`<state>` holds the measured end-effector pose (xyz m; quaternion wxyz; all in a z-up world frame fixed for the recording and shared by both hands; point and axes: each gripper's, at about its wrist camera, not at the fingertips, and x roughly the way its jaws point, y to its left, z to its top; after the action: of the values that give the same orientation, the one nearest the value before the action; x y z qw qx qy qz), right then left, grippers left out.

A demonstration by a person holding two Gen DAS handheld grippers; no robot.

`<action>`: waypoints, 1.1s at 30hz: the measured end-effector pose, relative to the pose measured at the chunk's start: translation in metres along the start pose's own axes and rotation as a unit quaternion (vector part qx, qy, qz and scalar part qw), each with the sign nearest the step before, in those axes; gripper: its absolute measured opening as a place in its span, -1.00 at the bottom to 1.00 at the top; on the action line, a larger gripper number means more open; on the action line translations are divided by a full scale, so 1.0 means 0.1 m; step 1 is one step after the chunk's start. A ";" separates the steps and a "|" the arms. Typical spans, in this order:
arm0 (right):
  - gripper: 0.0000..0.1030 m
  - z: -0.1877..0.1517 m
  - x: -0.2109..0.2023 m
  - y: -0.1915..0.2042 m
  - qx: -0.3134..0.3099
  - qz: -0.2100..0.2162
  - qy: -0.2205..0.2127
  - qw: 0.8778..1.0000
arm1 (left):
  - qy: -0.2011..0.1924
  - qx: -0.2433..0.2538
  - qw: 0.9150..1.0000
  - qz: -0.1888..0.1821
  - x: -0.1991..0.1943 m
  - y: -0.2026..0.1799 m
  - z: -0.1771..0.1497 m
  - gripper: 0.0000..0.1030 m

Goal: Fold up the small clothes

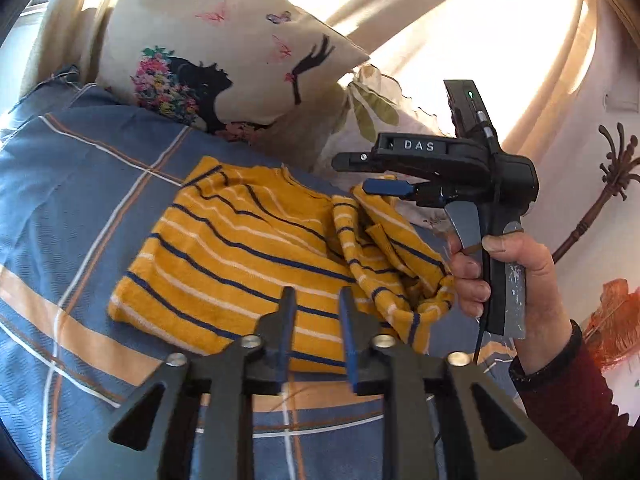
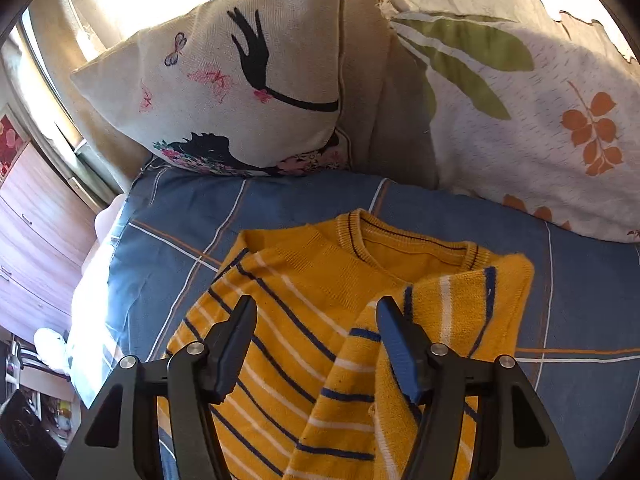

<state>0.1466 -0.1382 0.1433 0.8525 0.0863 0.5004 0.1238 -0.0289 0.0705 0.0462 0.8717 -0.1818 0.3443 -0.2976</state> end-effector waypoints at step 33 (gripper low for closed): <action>-0.63 -0.06 0.16 -0.03 -0.125 -0.169 0.108 0.972 | 0.047 0.117 0.992 0.002 0.89 -1.22 -0.35 -0.86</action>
<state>0.1494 -0.1366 0.1268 0.8063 -0.1205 0.5771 0.0479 -0.0497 -0.0829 0.0412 0.8702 -0.0642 0.3481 -0.3426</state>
